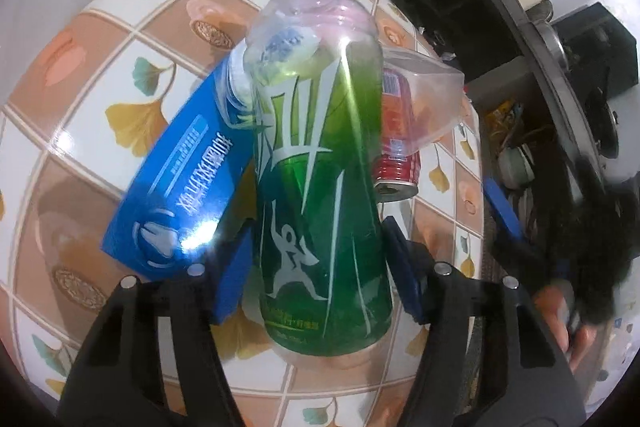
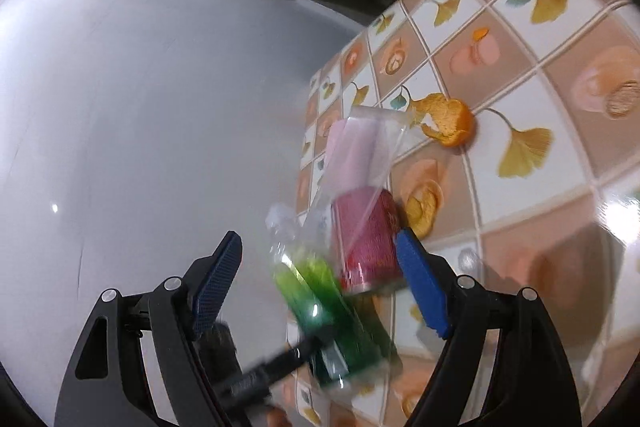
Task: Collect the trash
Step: 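Grasp the green bottle with the left gripper while the right gripper grasps the clear plastic box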
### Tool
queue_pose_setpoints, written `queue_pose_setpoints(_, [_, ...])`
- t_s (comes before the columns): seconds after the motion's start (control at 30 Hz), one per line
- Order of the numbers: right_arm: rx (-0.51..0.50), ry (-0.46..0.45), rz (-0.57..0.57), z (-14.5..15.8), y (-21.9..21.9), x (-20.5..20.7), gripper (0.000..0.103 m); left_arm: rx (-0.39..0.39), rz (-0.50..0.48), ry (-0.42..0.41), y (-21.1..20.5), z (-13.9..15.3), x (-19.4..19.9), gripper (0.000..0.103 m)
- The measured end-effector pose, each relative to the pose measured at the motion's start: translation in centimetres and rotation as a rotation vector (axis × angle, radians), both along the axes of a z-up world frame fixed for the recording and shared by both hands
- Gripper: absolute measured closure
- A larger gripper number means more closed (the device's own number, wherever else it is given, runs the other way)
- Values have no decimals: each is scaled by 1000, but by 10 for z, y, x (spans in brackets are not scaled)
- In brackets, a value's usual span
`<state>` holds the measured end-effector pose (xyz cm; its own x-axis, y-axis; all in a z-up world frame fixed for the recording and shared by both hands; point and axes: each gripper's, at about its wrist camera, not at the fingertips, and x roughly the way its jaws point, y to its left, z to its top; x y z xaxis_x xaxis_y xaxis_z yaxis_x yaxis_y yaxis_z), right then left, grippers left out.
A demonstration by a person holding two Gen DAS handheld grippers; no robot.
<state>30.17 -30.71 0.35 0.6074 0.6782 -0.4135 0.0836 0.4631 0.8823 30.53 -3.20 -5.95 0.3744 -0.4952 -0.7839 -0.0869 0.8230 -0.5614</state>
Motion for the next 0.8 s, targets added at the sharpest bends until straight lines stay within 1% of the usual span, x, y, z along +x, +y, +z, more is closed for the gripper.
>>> queue_pose_setpoints(0.03, [8, 27, -8, -6, 3, 10, 26, -4, 0, 2, 0, -1, 0, 47])
queue_pose_setpoints(0.13, [37, 78, -34, -21, 7, 28, 26, 1, 5, -9, 1, -1, -3, 47])
queue_pose_setpoints(0.3, [129, 82, -60, -36, 8, 48, 27, -18, 22, -33, 8, 0, -13, 48])
queue_pose_setpoints(0.37, [146, 83, -58, -38, 10, 54, 36, -22, 28, -46, 13, 2, -18, 48])
queue_pose_setpoints(0.4, [158, 88, -54, -41, 11, 57, 39, -23, 31, -52, 15, 3, -22, 48])
queue_pose_setpoints(0.5, [212, 85, -48, -49, 14, 65, 54, -33, 46, -73, 24, 8, -30, 48])
queue_pose_setpoints(0.57, [248, 82, -43, -54, 15, 70, 72, -40, 53, -83, 30, 11, -34, 48])
queue_pose_setpoints(0.6, [268, 82, -43, -58, 16, 72, 77, -44, 57, -86, 32, 12, -35, 48])
queue_pose_setpoints(0.63, [286, 81, -42, -61, 17, 72, 84, -51, 61, -94, 36, 14, -38, 49])
queue_pose_setpoints(0.7, [341, 67, -40, -67, 18, 76, 88, -58, 64, -101, 41, 16, -41, 49])
queue_pose_setpoints(0.8, [393, 37, -44, -69, 20, 80, 94, -74, 71, -122, 51, 21, -48, 49])
